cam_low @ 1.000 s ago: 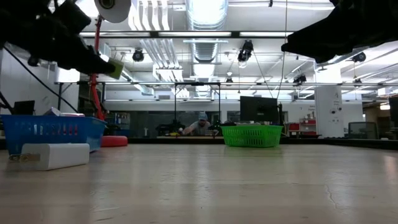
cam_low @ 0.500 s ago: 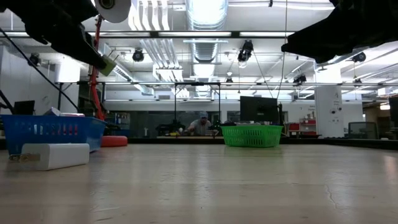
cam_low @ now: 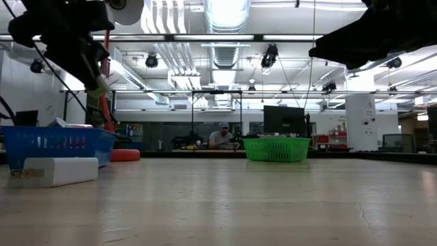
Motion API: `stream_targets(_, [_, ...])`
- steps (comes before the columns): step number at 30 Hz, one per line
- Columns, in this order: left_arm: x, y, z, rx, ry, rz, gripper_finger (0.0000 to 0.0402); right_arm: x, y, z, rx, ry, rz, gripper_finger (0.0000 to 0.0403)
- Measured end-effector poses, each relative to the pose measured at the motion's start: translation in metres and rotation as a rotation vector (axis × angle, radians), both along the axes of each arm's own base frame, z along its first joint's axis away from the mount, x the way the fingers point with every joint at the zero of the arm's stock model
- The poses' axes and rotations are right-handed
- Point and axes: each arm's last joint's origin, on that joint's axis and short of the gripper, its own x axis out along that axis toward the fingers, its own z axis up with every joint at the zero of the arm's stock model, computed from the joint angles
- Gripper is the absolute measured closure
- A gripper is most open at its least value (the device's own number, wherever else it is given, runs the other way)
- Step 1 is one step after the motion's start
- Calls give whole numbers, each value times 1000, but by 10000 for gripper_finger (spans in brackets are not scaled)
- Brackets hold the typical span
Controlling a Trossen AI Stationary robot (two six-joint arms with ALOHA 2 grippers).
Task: Pick & Place Office items
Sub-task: Put the green charger adapter into the blue basket
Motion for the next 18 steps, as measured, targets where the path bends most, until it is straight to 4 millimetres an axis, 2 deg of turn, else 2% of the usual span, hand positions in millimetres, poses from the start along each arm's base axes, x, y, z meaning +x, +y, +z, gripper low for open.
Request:
stream_targets(12, [11, -6, -3, -98, 196, -48, 284, 0, 0, 0, 0, 0, 0, 172])
stream_targets(18, [16, -10, -13, -153, 287, -83, 284, 0, 0, 0, 1, -1, 0, 172])
